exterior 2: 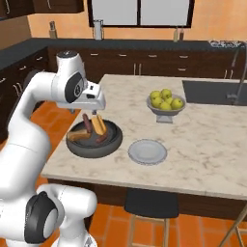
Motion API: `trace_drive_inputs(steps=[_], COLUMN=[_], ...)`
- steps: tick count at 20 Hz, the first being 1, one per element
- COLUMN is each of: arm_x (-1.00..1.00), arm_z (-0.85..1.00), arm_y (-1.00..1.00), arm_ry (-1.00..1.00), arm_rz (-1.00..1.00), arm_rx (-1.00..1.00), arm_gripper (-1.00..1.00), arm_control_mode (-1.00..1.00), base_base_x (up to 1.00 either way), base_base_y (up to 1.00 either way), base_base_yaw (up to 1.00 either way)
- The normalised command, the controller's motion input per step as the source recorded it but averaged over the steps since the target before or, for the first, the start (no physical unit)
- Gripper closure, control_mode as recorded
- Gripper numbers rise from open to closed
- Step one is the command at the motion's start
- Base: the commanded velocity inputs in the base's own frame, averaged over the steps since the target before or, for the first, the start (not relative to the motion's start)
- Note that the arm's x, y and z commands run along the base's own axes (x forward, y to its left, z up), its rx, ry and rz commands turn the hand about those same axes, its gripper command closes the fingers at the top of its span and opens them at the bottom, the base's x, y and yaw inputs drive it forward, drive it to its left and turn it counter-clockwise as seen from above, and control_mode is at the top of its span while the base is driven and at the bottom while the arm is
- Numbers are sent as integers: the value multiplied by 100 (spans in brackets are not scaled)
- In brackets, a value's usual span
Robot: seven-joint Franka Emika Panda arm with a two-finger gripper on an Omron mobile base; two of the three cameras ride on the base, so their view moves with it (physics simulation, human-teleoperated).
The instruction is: Place one bun and one sausage from the bowl on each plate.
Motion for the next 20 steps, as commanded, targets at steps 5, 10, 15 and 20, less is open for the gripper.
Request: trace_drive_inputs(steps=[5,10,15,20], arm_x=[0,0,0,42], arm_z=[0,0,0,-11], arm_y=[0,0,0,-14], arm_ry=[0,0,0,3], arm_rz=[0,0,0,-5], arm_rx=[0,0,0,0], arm_gripper=[-100,-100,-100,-100], arm_control_mode=[100,100,100,-100], base_base_x=[47,6,1,0], base_base_y=[-32,-15,-1,0], base_base_yaw=[32,8,-5,-1])
